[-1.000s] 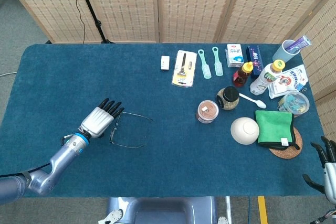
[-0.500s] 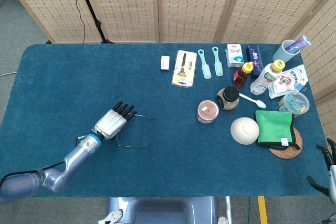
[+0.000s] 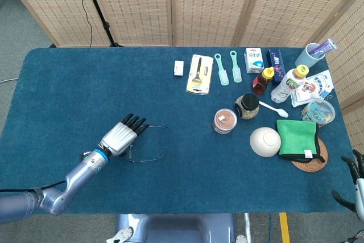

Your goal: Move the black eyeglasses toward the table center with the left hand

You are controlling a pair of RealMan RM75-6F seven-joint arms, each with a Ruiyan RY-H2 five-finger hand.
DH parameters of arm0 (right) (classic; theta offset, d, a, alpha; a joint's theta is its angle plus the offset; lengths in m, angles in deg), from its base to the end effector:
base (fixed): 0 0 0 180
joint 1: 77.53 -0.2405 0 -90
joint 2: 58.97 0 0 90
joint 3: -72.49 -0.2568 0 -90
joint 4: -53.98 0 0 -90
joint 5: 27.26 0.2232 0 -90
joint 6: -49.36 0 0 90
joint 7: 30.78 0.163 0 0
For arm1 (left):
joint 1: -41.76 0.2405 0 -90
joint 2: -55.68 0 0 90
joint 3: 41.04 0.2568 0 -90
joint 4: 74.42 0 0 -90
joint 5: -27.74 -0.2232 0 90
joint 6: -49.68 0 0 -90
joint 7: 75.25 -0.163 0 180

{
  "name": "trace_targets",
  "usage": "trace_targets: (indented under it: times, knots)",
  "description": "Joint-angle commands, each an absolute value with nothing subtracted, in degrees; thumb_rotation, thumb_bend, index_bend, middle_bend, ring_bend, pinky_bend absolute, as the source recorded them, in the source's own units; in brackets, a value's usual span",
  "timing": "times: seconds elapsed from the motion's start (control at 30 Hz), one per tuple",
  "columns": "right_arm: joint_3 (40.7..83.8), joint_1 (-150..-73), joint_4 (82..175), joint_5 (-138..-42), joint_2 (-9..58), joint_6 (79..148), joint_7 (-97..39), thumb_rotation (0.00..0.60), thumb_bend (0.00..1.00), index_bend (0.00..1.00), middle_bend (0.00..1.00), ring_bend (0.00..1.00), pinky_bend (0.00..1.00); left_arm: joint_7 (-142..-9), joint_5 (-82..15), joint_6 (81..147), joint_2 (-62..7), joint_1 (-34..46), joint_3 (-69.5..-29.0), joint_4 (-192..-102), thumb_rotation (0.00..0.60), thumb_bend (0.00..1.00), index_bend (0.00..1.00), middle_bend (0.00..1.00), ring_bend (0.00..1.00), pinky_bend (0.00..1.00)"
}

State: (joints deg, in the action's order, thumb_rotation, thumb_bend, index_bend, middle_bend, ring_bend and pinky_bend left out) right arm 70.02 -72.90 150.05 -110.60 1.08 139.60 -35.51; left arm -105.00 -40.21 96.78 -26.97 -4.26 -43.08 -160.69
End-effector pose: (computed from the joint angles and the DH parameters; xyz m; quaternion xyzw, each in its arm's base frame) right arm -0.3391 -0.1445 0.1791 0.5493 -0.3928 0.3252 0.6620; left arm -0.1636 0.3457 -0.0418 -0.8574 -0.2455 -0.2429 0.3816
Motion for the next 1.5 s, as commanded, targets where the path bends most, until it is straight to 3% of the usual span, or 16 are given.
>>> trace_targets:
  times: [0.03, 0.27, 0.5, 0.67, 1.5]
  knots:
    - [70.02, -72.86, 150.14, -110.57, 1.04, 139.61, -35.64, 0.600, 0.19, 0.18, 0.06, 0.08, 0.15, -105.28, -39.24, 96.11, -27.12, -4.69, -43.28, -159.84, 0.600, 0.12, 0.03, 0.00, 0.00, 0.00]
    - [69.95, -72.76, 150.74, -110.30, 0.73, 139.61, -36.30, 0.600, 0.19, 0.18, 0.06, 0.08, 0.15, -106.34, -36.51, 94.26, -29.07, -6.49, -44.06, -156.75, 0.600, 0.12, 0.12, 0.00, 0.00, 0.00]
    - [69.98, -72.56, 151.08, -110.06, 0.56, 139.70, -36.62, 0.600, 0.19, 0.18, 0.06, 0.08, 0.15, -108.25, -33.71, 92.09, -29.83, -8.26, -44.13, -155.56, 0.600, 0.13, 0.14, 0.00, 0.00, 0.00]
    - [70.01, -72.38, 151.28, -109.91, 0.46, 139.80, -36.77, 0.600, 0.19, 0.18, 0.06, 0.08, 0.15, -110.07, -31.24, 91.41, -30.37, -9.61, -44.11, -155.53, 0.600, 0.20, 0.16, 0.00, 0.00, 0.00]
    - [70.12, -71.88, 151.77, -109.67, 0.13, 139.99, -37.13, 0.600, 0.19, 0.18, 0.06, 0.08, 0.16, -112.95, -25.63, 91.40, -32.01, -12.36, -42.15, -154.27, 0.600, 0.21, 0.23, 0.00, 0.00, 0.00]
